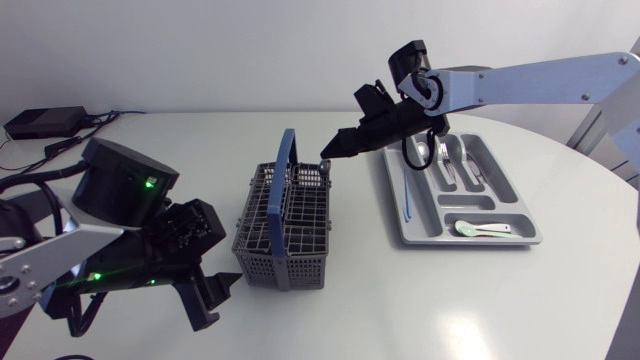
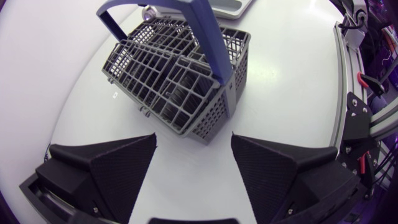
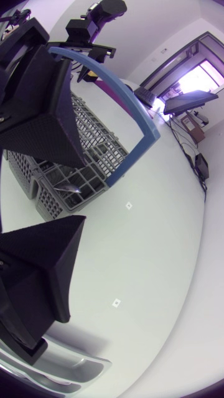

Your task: Unload the cutlery basket into the drawer organizer.

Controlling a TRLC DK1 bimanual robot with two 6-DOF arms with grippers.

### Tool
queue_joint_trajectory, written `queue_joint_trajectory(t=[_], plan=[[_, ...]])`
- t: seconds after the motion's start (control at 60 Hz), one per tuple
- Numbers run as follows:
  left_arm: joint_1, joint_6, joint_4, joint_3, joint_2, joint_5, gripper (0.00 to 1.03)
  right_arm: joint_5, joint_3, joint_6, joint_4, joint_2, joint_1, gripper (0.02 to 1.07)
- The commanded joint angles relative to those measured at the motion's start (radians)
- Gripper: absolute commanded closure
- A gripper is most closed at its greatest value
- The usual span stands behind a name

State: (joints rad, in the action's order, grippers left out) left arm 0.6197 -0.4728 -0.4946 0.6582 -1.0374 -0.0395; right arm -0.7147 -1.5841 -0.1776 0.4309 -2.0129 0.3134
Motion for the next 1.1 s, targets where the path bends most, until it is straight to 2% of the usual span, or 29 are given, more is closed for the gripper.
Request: queue_joint_trajectory(t=[0.0, 0.067, 0.217, 0.283, 0.35, 0.483, 0.6, 0.767, 1.083], plan=[[0.011, -0.021, 0.018, -0.029, -0.019, -0.010, 0.20, 0.021, -0.014, 0.026, 0.020, -0.038, 0.021, 0.52], [0.009, -0.026, 0.028, -0.031, -0.023, -0.010, 0.20, 0.034, -0.014, 0.024, 0.029, -0.037, 0.032, 0.53], [0.011, -0.026, 0.045, -0.034, -0.036, -0.010, 0.20, 0.073, -0.010, 0.013, 0.060, -0.035, 0.066, 0.64], [0.011, -0.027, 0.054, -0.034, -0.042, -0.010, 0.20, 0.086, -0.007, 0.009, 0.063, -0.033, 0.075, 0.73], [0.011, -0.027, 0.059, -0.032, -0.049, -0.010, 0.20, 0.115, -0.005, 0.009, 0.063, -0.035, 0.081, 0.87], [0.014, -0.027, 0.068, -0.029, -0.059, -0.010, 0.20, 0.136, 0.006, 0.000, 0.069, -0.020, 0.082, 0.97], [0.014, -0.026, 0.079, -0.029, -0.073, -0.010, 0.20, 0.169, 0.024, -0.017, 0.074, 0.003, 0.084, 1.01], [0.031, -0.020, 0.093, -0.025, -0.102, -0.010, 0.20, 0.195, 0.058, -0.043, 0.065, 0.046, 0.089, 1.01], [0.041, -0.017, 0.093, -0.014, -0.112, -0.014, 0.20, 0.196, 0.087, -0.037, 0.054, 0.129, 0.073, 1.01]])
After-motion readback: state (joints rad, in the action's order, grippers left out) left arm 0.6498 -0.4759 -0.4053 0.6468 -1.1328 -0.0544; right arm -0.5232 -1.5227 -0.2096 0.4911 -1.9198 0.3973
